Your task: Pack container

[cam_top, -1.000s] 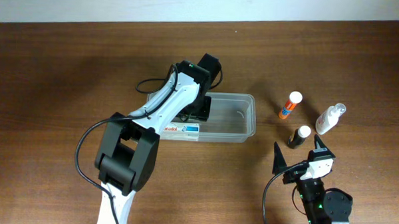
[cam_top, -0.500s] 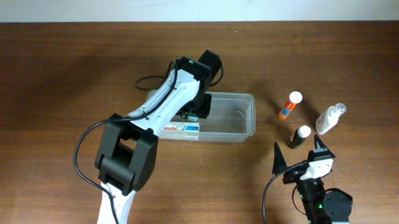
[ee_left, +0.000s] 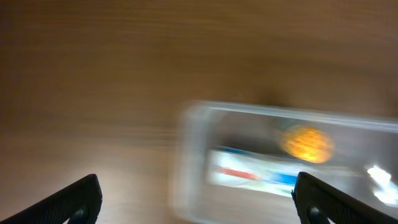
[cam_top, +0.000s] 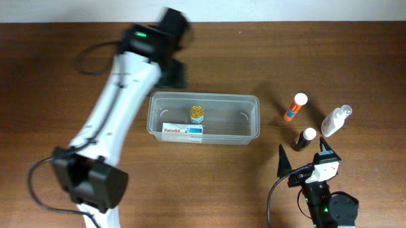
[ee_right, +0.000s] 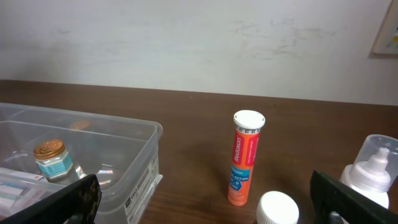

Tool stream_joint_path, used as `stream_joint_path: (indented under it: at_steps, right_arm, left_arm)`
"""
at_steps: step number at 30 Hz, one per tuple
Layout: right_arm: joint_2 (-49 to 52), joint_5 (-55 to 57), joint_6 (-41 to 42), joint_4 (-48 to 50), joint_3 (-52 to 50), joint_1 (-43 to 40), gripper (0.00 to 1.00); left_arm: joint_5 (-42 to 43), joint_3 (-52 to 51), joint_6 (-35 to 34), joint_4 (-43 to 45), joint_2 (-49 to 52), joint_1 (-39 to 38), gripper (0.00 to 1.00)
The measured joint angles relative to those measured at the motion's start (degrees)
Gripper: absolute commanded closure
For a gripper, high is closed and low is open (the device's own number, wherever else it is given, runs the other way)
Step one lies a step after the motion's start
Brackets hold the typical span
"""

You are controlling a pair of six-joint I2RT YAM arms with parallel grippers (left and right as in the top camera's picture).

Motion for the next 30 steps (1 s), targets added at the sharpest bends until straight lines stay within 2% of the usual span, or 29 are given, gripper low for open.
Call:
stream_joint_path:
  at_steps: [5, 13, 20, 30]
  right_arm:
    - [0.0, 0.0, -0.02, 0.0, 0.0, 0.0, 0.02]
    - [0.0, 0.0, -0.04, 0.0, 0.0, 0.0, 0.02]
    - [0.0, 0.0, 0.0, 0.0, 0.0, 0.0, 0.02]
    - [0.0, 0.0, 0.04, 0.0, 0.0, 0.0, 0.02]
  left_arm:
    - [-7.37, 0.15, 0.0, -3.91, -0.22, 10.78, 0.01]
    - [-9.9, 0.15, 0.0, -3.98, -0.22, 21.14, 0.01]
    - [-9.94, 0.15, 0.0, -3.98, -0.22, 24.11, 0.01]
    - [-9.94, 0.15, 0.0, -4.02, -0.22, 24.17, 0.01]
